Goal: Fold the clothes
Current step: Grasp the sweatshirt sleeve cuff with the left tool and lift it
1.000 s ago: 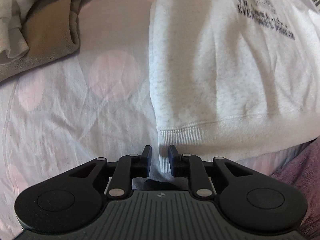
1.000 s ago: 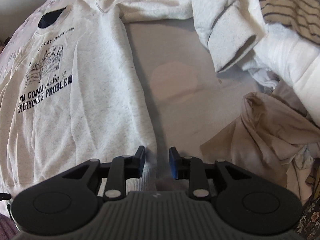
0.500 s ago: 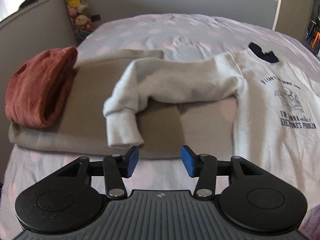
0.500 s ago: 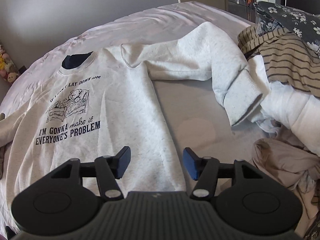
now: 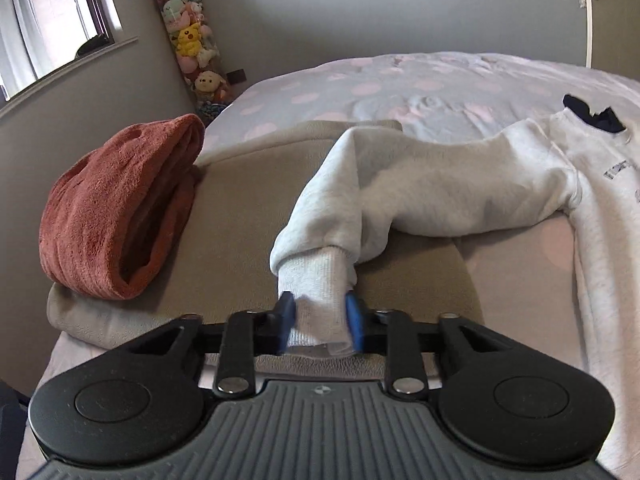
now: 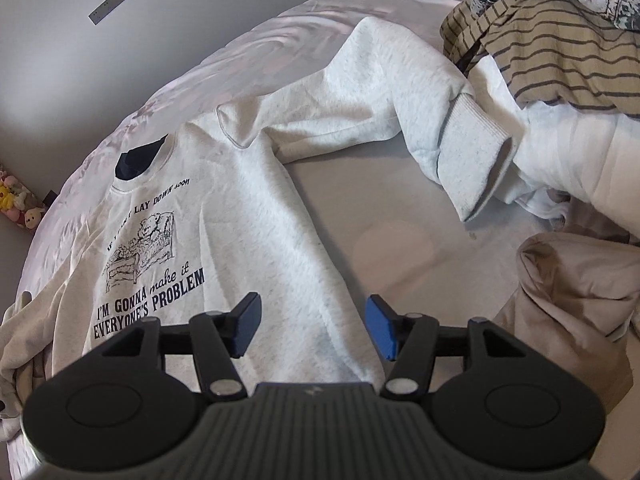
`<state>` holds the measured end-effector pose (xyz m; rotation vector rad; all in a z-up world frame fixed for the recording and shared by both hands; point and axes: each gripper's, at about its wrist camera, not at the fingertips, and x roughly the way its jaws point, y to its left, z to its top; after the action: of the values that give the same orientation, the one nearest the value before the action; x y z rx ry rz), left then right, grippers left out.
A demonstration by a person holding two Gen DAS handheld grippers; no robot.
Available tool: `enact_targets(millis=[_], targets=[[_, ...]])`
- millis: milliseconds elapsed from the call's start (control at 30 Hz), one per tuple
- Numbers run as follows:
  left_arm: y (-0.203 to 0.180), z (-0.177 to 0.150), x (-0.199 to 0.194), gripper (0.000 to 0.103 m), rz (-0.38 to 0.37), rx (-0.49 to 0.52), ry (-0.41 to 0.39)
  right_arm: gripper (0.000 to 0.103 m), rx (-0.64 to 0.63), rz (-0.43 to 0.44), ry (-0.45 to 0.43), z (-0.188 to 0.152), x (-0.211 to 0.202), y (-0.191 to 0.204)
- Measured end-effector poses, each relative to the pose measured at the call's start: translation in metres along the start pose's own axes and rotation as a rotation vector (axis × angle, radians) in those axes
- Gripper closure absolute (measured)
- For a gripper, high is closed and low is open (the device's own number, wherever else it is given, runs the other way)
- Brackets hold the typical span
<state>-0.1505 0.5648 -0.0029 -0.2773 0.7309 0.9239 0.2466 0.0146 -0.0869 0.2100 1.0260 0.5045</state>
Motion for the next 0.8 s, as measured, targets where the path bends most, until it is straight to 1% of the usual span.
enact_targets(millis=[33, 233, 300, 433, 467, 500, 567, 667, 733, 800], targets=[[0.004, 0.005, -0.001, 0.097, -0.002, -0.006, -0.006, 0.042, 0.001, 0.001, 0.007, 0.000, 0.001, 0.000], [0.030, 0.041, -0.007, 0.100, -0.017, -0.047, -0.037, 0.042, 0.006, 0.000, 0.047, 0.004, 0.011, 0.000], [0.045, 0.069, -0.013, 0.100, -0.036, -0.079, -0.033, 0.042, 0.001, -0.011, 0.059, 0.004, 0.014, 0.002], [0.067, 0.116, -0.013, 0.100, -0.022, -0.111, 0.013, 0.042, 0.016, -0.031, 0.059, 0.005, 0.016, 0.000], [0.073, 0.127, -0.011, 0.100, 0.000, -0.109, 0.020, 0.042, 0.026, -0.033, 0.056, 0.005, 0.016, -0.001], [0.078, 0.134, -0.004, 0.100, 0.040, -0.097, 0.024, 0.042, 0.037, -0.031, 0.056, 0.005, 0.016, -0.002], [0.089, 0.142, 0.015, 0.100, 0.090, -0.093, 0.046, 0.042, 0.051, -0.030, 0.059, 0.006, 0.017, -0.002], [0.098, 0.143, 0.051, 0.100, 0.157, -0.080, 0.092, 0.042, 0.049, -0.038, 0.060, 0.007, 0.019, 0.001], [0.097, 0.137, 0.079, 0.100, 0.201, -0.037, 0.128, 0.042, 0.043, -0.044, 0.062, 0.007, 0.021, 0.002], [0.094, 0.129, 0.103, 0.100, 0.247, -0.015, 0.155, 0.042, 0.039, -0.058, 0.066, 0.006, 0.024, 0.003]])
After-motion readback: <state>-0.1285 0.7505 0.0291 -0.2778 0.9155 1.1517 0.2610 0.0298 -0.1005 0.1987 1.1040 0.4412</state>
